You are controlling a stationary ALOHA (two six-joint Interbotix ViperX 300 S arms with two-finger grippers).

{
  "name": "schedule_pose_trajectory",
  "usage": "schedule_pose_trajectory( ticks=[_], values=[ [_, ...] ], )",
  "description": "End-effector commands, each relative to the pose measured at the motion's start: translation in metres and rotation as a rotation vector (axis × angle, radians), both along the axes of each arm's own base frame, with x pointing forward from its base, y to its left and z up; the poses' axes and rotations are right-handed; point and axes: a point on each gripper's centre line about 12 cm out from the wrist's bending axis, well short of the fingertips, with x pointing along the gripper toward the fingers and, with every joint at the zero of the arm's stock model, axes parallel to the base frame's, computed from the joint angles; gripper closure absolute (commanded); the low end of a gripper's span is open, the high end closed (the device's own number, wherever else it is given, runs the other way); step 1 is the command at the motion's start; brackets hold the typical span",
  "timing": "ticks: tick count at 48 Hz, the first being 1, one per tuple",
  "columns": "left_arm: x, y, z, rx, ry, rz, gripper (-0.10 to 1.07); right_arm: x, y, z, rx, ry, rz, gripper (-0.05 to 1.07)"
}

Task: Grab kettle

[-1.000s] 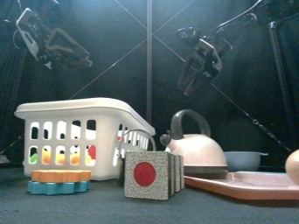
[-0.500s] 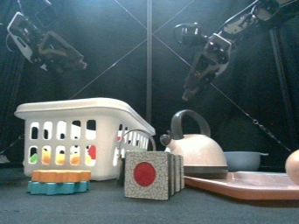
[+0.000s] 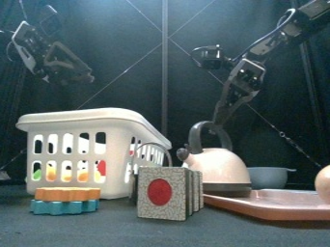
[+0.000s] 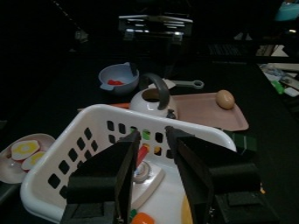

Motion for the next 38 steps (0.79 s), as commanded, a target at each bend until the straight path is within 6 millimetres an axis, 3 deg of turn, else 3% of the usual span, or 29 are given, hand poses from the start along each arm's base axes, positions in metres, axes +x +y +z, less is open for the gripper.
schedule_pose_trajectory(
  ticks=[1,9,19,29,38],
  values=[
    [0.0,0.002,0.005,-0.004,-0.017,0.009,0.24,0.005,0.0,0.004,-0.007,-0.017,0.006,0.02],
    [0.0,0.003,0.003,-0.012,-0.015,0.017,0.24,0.009,-0.002,-0.002,-0.005,0.004,0.006,0.06],
    [-0.001,0.004,0.002,-0.014,-0.012,0.021,0.24,0.01,-0.003,-0.001,-0.001,0.014,0.003,0.18],
    [-0.002,0.004,0.0,-0.015,-0.008,0.026,0.24,0.015,-0.004,0.009,0.003,0.023,0.006,0.28],
    [-0.002,0.004,-0.001,-0.018,-0.007,0.026,0.24,0.014,-0.002,0.017,0.005,0.023,0.01,0.3]
  ],
)
